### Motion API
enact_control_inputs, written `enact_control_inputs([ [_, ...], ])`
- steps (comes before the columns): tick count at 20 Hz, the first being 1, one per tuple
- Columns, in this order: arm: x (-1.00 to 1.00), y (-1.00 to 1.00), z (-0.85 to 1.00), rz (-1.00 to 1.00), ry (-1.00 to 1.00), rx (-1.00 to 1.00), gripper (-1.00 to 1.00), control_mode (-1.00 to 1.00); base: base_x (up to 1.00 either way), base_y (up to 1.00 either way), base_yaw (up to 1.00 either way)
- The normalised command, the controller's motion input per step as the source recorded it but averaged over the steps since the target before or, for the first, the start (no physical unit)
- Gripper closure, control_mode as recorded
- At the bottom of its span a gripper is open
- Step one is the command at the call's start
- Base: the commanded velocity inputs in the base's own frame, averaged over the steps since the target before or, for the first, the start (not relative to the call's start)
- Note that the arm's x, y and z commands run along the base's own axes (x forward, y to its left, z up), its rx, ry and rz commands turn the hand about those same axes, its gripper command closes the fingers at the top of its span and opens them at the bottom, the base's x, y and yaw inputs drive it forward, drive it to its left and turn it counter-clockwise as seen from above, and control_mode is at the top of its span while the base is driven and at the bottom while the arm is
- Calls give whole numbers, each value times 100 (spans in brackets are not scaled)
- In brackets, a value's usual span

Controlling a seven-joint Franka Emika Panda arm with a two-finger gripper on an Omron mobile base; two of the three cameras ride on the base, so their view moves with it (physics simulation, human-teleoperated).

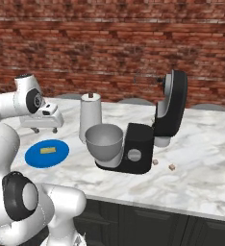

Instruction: Add butter and sugar cubes to the stand mixer bowl and then turn on the stand mixer to begin making frosting.

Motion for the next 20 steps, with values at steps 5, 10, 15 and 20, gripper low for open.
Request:
enact_control_inputs([
  [5, 5, 72, -44, -25, 6, 0, -100, -100, 0, 0, 0],
  [10, 11, 51, -39, -25, 2, 1, -100, -100, 0, 0, 0],
  [15, 27, 10, -43, -17, 0, 4, -100, -100, 0, 0, 0],
  [20, 3, -22, -27, -5, 0, 2, -100, -100, 0, 0, 0],
])
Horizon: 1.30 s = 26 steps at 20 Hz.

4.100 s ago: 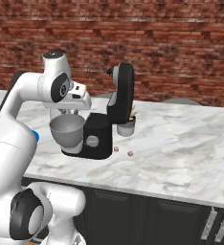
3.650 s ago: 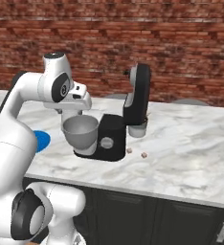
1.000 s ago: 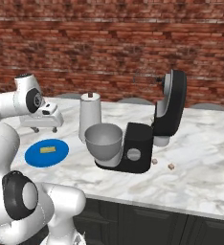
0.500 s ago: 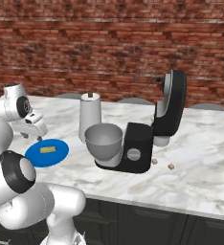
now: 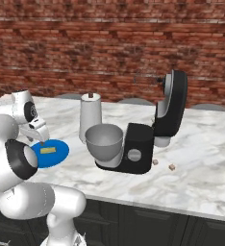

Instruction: Add butter and sugar cubes to the stand mixer bowl and then turn on the stand mixer to begin making frosting.

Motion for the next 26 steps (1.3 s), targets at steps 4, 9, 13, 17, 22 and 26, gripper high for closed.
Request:
enact_control_inputs([
  [4, 8, -12, -16, -15, 0, 0, -100, -100, 0, 0, 0],
  [9, 33, 0, -15, -21, 1, 0, -100, -100, 0, 0, 0],
  [13, 29, 0, -23, -20, 0, 0, -100, -100, 0, 0, 0],
  [17, 14, 0, -29, -15, 0, 0, -100, -100, 0, 0, 0],
  [22, 19, 0, -23, -14, 2, 0, -100, -100, 0, 0, 0],
  [26, 23, 3, -23, -12, 4, 0, -100, -100, 0, 0, 0],
])
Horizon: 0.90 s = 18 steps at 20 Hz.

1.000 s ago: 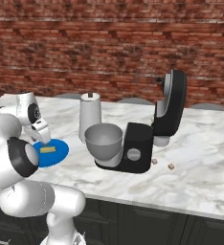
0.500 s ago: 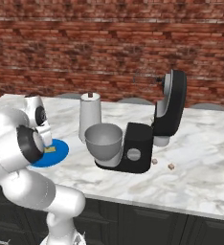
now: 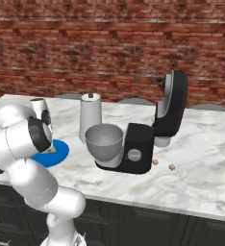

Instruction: Add butter and sugar cubes to the stand mixer bowl and then turn on the stand mixer to begin making frosting.

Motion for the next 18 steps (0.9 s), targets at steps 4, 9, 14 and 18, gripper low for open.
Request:
enact_control_inputs([
  [4, 29, 5, -23, -8, 6, 0, -100, -100, 0, 0, 0],
  [9, 23, 9, -21, -2, 10, 0, -100, -100, 0, 0, 0],
  [14, 8, 6, -28, 0, 8, 0, -100, -100, 0, 0, 0],
  [18, -12, 3, -28, 0, 0, 0, -100, -100, 0, 0, 0],
])
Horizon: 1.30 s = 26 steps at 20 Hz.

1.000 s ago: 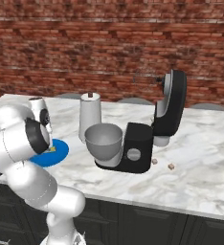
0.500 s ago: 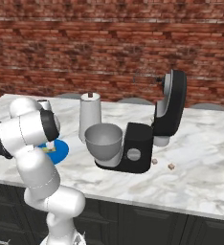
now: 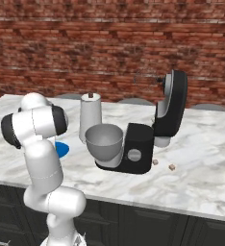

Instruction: Add butter and sugar cubes to the stand mixer bowl and then turn on the stand mixer to begin making frosting.

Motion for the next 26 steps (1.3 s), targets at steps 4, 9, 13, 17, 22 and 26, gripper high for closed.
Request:
enact_control_inputs([
  [4, -38, 1, -29, 0, -1, 0, -100, -100, 0, 0, 0],
  [9, -59, 0, -44, -4, -6, 0, 100, -100, 0, 0, 0],
  [13, -35, 4, -59, -6, -10, 1, 100, -100, 0, 0, 0],
  [17, -11, 0, -51, -2, 0, 10, 100, -100, 0, 0, 0],
  [22, -12, 0, -38, 0, -2, 6, 100, -100, 0, 0, 0],
  [26, -32, 0, -45, -2, -13, 0, 100, -100, 0, 0, 0],
])
